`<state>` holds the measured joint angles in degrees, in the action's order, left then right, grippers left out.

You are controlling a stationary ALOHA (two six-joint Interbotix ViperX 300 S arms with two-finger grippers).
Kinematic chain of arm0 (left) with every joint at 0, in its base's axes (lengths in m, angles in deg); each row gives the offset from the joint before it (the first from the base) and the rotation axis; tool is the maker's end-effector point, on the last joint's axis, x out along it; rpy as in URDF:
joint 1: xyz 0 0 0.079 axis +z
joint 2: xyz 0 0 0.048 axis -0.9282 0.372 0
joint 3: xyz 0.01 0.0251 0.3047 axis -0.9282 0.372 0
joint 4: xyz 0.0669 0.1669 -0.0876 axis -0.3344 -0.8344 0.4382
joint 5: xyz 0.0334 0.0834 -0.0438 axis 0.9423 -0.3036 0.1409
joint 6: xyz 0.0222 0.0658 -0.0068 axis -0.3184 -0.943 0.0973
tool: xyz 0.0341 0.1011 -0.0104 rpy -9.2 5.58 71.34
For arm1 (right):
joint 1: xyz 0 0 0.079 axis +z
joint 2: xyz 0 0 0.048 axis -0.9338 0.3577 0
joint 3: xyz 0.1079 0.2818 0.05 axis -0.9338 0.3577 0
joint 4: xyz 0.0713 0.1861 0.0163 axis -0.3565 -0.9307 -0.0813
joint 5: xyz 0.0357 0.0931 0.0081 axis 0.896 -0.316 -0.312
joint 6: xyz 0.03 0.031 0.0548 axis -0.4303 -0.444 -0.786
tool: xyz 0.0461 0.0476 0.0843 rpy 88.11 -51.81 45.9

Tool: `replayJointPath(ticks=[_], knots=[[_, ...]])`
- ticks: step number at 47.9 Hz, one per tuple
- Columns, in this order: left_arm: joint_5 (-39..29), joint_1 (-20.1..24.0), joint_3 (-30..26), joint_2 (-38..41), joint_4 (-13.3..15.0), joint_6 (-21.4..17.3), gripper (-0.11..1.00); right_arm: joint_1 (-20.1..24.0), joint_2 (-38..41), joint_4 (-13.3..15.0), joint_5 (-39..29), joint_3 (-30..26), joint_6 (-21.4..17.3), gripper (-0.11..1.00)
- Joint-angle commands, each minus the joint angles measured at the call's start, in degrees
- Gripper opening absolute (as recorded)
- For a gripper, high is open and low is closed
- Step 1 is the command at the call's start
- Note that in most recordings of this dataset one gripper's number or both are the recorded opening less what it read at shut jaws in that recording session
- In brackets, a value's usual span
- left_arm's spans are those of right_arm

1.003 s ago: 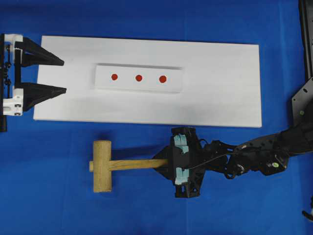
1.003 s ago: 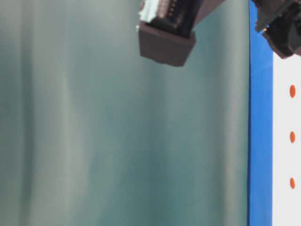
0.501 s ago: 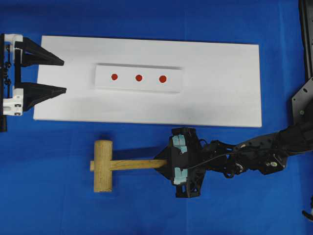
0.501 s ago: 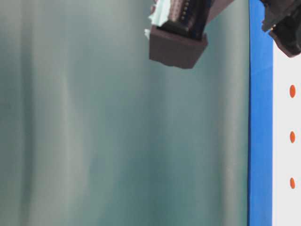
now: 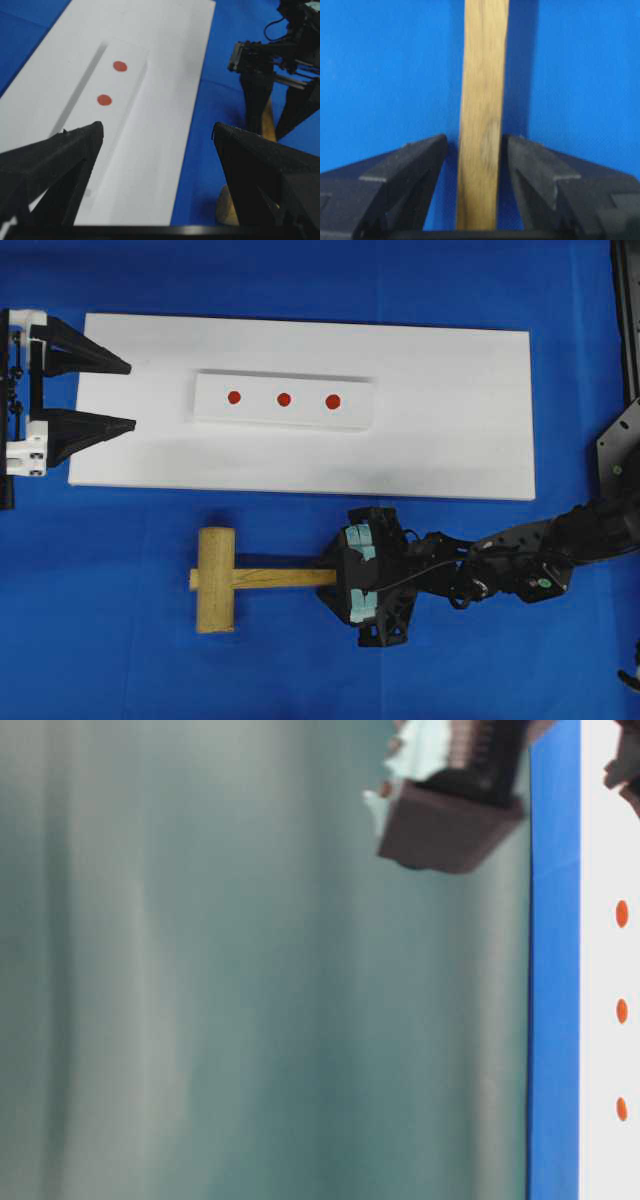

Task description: Hit the mark with a hammer.

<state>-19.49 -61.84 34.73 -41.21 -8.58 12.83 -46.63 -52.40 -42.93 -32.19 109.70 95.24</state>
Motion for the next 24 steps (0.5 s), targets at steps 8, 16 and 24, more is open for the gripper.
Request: replayJointPath(ticks=[8,16,24], knots=[[0.53,0.18,-0.35,0.18,0.00,-0.09,0.89,-0.18,-0.44,0.09,0.79,-1.23,-0.09,0.54],[0.53,0.18,-0.26,0.09,0.09,-0.09,0.89,-0.18,-2.20,0.18,0.62,-1.14,0.44,0.54],[0.35,0.18,-0.26,0.18,0.09,-0.09,0.89,-0.18,-7.29,0.35,0.35,0.00,1.05,0.55]])
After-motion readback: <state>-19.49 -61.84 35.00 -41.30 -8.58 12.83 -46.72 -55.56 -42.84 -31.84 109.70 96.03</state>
